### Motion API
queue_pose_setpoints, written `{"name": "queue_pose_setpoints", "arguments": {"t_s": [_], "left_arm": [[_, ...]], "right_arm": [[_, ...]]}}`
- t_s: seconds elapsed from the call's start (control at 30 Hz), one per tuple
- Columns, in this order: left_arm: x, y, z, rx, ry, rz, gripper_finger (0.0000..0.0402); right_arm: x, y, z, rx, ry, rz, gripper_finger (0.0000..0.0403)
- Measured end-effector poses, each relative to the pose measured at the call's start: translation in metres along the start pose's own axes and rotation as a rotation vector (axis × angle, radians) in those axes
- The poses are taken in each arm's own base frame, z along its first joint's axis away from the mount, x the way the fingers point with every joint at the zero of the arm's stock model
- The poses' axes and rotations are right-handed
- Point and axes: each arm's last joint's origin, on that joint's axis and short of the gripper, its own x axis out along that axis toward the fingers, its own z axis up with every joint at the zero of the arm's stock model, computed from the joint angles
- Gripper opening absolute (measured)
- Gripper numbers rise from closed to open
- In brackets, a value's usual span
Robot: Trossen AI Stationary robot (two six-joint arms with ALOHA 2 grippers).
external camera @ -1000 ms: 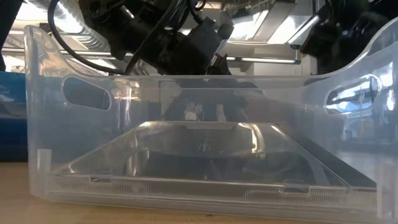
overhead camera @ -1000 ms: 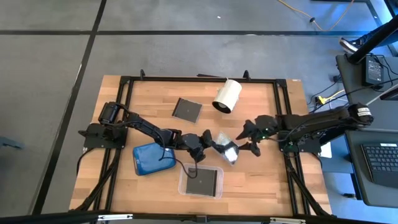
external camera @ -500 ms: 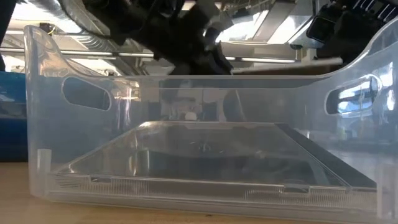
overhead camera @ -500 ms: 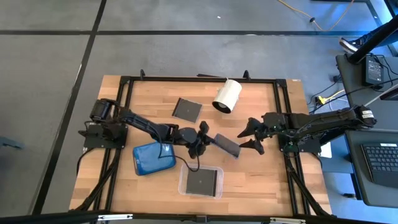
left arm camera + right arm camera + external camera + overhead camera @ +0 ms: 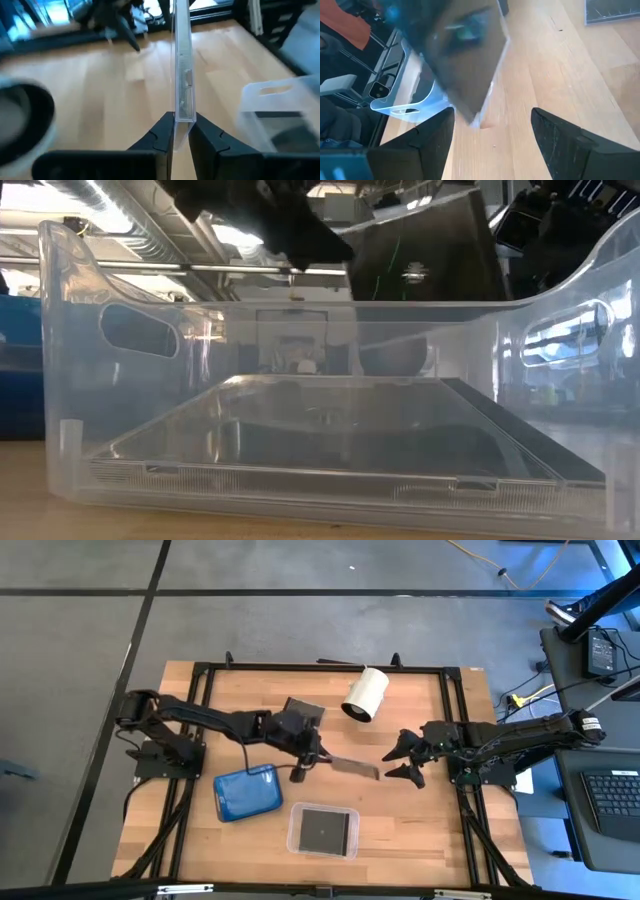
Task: Pick & place jewel cases by type
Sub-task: Put the bottom black CD case into the transparent bin
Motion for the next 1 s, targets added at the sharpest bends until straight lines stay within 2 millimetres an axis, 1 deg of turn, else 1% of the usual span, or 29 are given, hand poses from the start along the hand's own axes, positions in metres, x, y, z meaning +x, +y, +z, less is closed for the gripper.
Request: {"name": "queue_pose_setpoints", "arguments": {"t_s": [0.17,0.3,0.43,0.53,0.67,0.83,1.0], "left_arm": [[-0.016,0.009,-0.001,-0.191,0.044,-0.088,0.0049],[-0.024,0.009,0.002,-0.324,0.044,-0.178,0.0047],[-0.025,0.004,0.003,-0.377,0.052,-0.287,0.0039],[-0.025,0.000,0.004,-0.407,0.059,-0.300,0.0040],[-0.024,-0.011,0.006,-0.501,0.088,-0.375,0.0048],[-0.021,-0.035,0.007,-0.555,0.136,-0.422,0.0039],[-0.019,-0.057,0.007,-0.581,0.157,-0.322,0.0043]], "right_arm": [[0.000,0.000,0.000,-0.001,0.000,-0.001,0.0267],[0.000,0.000,0.000,-0.005,0.001,-0.001,0.0267],[0.000,0.000,0.000,-0.032,0.001,-0.002,0.0267],[0.000,0.000,0.000,-0.030,0.000,-0.003,0.0267],[0.000,0.000,0.000,-0.027,0.001,-0.004,0.0267],[0.000,0.000,0.000,-0.026,0.001,-0.004,0.0267],[0.000,-0.001,0.000,-0.004,-0.015,-0.044,0.0267]]}}
